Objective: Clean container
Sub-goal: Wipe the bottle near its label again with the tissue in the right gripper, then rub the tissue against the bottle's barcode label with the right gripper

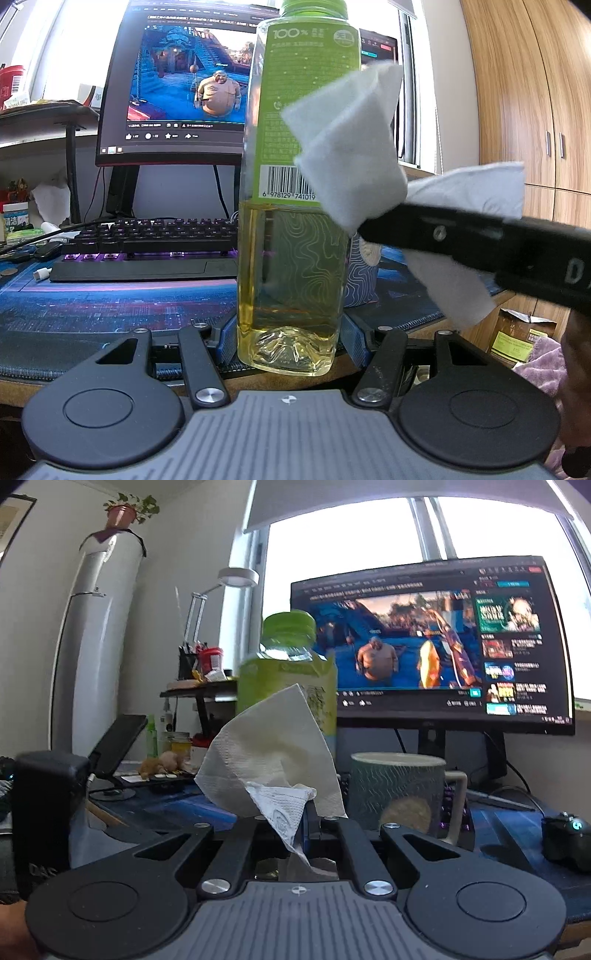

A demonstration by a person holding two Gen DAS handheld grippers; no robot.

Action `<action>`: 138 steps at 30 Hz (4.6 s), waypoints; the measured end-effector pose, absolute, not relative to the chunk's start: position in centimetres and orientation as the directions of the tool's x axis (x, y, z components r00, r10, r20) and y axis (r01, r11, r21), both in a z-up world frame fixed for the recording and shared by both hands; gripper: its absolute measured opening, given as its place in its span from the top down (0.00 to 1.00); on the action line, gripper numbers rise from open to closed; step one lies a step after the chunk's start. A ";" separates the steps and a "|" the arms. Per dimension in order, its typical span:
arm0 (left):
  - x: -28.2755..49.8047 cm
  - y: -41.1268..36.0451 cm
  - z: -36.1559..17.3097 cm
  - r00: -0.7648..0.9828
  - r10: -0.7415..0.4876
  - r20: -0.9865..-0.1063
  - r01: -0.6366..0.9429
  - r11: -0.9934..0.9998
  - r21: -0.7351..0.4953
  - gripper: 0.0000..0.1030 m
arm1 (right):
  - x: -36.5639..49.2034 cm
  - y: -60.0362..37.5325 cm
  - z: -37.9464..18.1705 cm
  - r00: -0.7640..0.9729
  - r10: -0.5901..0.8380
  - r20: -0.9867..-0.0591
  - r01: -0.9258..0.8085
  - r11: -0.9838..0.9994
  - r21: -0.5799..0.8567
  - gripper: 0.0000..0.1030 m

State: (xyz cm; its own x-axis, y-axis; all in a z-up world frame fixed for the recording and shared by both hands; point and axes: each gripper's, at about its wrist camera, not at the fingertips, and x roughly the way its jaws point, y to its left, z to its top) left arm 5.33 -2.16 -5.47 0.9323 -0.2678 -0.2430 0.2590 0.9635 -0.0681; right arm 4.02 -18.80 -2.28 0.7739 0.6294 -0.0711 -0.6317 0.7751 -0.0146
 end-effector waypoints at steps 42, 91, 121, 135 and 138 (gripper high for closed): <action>5.2 -2.0 -5.6 0.934 -0.271 -0.234 0.260 0.963 -0.077 0.41 | 4.2 -19.1 -2.8 0.756 0.652 -0.059 -0.652 0.758 0.017 0.94; 5.2 -1.9 -5.6 0.933 -0.272 -0.237 0.261 0.962 -0.078 0.41 | 3.8 -18.8 -2.6 0.758 0.649 -0.064 -0.651 0.759 -0.005 0.94; 5.0 -1.9 -5.6 0.934 -0.272 -0.234 0.260 0.962 -0.080 0.41 | 4.4 -19.0 -3.0 0.763 0.641 -0.083 -0.643 0.766 0.007 0.94; 5.1 -1.7 -5.6 0.933 -0.272 -0.234 0.260 0.962 -0.081 0.41 | 3.8 -18.9 -2.5 0.749 0.660 -0.057 -0.661 0.750 -0.001 0.94; 5.1 -1.8 -5.7 0.934 -0.271 -0.234 0.259 0.963 -0.079 0.41 | 4.2 -19.0 -2.9 0.758 0.649 -0.073 -0.650 0.760 0.005 0.94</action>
